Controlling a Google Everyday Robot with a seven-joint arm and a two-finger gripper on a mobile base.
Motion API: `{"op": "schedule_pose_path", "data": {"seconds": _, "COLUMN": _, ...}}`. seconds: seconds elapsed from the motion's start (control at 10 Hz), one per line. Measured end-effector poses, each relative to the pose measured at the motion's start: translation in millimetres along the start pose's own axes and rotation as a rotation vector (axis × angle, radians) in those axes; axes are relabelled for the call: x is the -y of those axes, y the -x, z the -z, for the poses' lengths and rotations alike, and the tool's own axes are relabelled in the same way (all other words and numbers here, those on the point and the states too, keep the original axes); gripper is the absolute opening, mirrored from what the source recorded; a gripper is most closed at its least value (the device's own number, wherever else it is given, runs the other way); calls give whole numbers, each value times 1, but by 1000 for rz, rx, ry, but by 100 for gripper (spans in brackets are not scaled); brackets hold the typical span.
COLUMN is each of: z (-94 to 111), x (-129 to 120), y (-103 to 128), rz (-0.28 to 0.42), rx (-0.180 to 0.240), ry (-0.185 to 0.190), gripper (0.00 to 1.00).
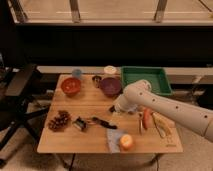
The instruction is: Place brush in purple bowl
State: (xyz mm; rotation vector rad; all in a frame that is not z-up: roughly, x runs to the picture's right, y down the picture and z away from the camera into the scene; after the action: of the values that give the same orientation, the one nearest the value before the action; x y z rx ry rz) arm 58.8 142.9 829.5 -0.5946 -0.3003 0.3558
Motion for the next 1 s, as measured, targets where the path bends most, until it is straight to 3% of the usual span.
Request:
{"op": "schedule_pose_path", "data": {"seconds": 0.2, "z": -17, "x": -5, "y": 6, "rz": 28, "rx": 5, "ry": 19, "gripper": 80}}
{"op": "schedule_pose_path", "data": {"seconds": 0.7, "z": -28, "x": -25, "y": 42, "rz": 131, "rx": 48, "ry": 38, "gripper": 80}}
{"op": "schedule_pose_path", "data": {"seconds": 1.0, "z": -38, "x": -34, "y": 48, "rz": 149, "rx": 65, "ry": 66, "gripper": 80}}
